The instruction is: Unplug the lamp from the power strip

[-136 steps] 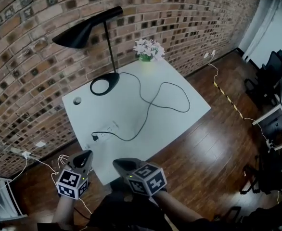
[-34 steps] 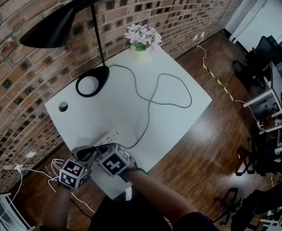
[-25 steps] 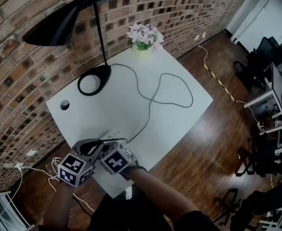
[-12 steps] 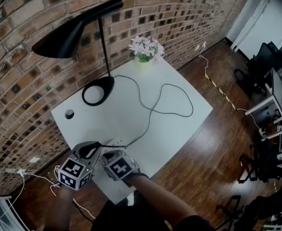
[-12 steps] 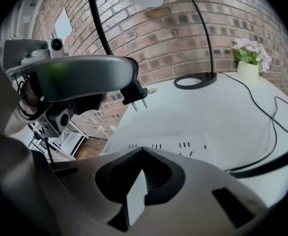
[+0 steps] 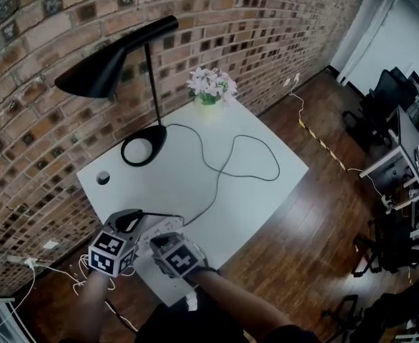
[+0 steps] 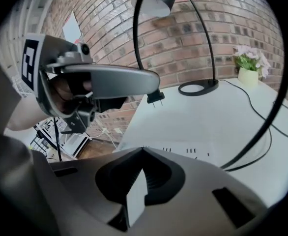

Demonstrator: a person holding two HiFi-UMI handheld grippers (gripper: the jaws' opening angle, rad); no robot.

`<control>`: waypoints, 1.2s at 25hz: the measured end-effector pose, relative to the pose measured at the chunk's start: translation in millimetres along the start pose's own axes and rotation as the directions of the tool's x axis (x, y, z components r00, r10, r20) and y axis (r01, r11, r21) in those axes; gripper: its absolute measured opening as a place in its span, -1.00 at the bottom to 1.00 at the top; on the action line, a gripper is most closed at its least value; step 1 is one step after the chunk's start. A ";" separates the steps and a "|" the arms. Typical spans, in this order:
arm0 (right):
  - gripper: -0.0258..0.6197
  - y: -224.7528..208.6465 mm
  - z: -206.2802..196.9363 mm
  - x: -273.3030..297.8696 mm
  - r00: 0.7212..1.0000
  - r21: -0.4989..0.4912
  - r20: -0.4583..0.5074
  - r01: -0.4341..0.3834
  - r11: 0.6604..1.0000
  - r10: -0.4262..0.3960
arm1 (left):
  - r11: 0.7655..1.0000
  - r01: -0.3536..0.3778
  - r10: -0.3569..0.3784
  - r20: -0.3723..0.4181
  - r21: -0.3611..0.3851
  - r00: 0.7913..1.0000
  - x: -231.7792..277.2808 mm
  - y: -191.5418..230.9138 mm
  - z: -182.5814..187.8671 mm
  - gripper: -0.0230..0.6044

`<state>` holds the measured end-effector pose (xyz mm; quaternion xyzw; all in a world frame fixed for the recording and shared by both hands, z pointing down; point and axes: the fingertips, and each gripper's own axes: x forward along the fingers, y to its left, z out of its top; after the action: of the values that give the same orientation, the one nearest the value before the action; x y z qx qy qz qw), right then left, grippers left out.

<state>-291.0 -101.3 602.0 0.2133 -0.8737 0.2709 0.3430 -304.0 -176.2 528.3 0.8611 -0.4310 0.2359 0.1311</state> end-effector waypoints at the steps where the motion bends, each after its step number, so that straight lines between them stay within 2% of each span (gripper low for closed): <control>1: -0.92 2.3 2.7 -4.5 1.000 0.001 0.013 -0.002 1.000 0.002 | 1.000 -0.009 0.009 -0.005 -0.001 1.000 0.1 1.8 0.0 -0.74; 8: -0.92 8.5 4.3 -29.7 0.999 -0.004 0.033 -0.023 1.000 0.023 | 0.999 -0.027 0.028 -0.021 0.022 0.999 1.3 -7.3 8.7 -0.74; 15: -0.92 -7.7 -0.2 -62.2 0.994 -0.024 0.073 -0.075 0.997 0.077 | 0.991 -0.127 0.128 -0.029 0.034 0.991 15.1 -8.4 25.8 -0.74; 23: -0.92 -24.8 -3.3 -88.4 0.982 -0.041 0.104 -0.151 0.988 0.154 | 0.970 -0.243 0.242 -0.038 -0.014 0.969 22.5 -2.3 49.5 -0.74; 30: -0.92 -18.6 5.3 -96.2 0.973 -0.059 0.123 -0.187 0.981 0.193 | 0.938 -0.340 0.337 -0.058 -0.068 0.940 15.0 31.3 54.4 -0.74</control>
<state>-218.4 -100.8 536.1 0.1376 -0.9164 0.2678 0.2637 -305.5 -228.4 490.2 0.7629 -0.5784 0.2574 0.1315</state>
